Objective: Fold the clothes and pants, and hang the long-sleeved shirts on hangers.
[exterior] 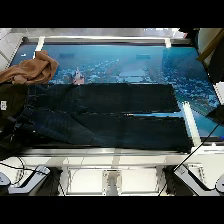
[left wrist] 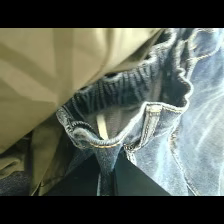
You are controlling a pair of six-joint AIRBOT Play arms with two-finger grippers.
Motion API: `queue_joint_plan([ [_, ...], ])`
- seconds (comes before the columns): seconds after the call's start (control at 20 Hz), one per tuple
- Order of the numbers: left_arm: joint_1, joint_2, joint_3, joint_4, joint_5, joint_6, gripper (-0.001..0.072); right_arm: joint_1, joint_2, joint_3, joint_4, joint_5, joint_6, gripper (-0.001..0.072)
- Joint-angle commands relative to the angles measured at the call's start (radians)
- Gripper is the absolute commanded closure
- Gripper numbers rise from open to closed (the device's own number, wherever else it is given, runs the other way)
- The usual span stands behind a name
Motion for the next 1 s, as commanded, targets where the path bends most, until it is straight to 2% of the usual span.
queue_joint_plan([
  [0.0, 0.0, 0.018, 0.003, -0.017, 0.0, 0.007, 0.0667, -0.152, 0.003, -0.28, 0.014, -0.053, -0.099, 0.028],
  [0.1, 0.0, 0.019, 0.003, -0.017, 0.001, 0.007, 0.0667, -0.223, 0.003, -0.418, 0.031, -0.142, -0.166, 0.0281],
  [0.3, 0.0, 0.019, 0.003, -0.017, 0.001, 0.007, 0.0667, -0.246, -0.01, -0.477, 0.03, -0.271, -0.166, 0.028],
  [0.95, 0.0, 0.019, 0.003, -0.017, -0.06, -0.004, 0.0667, -0.245, -0.165, -0.494, 0.017, -0.33, -0.165, 0.0281],
])
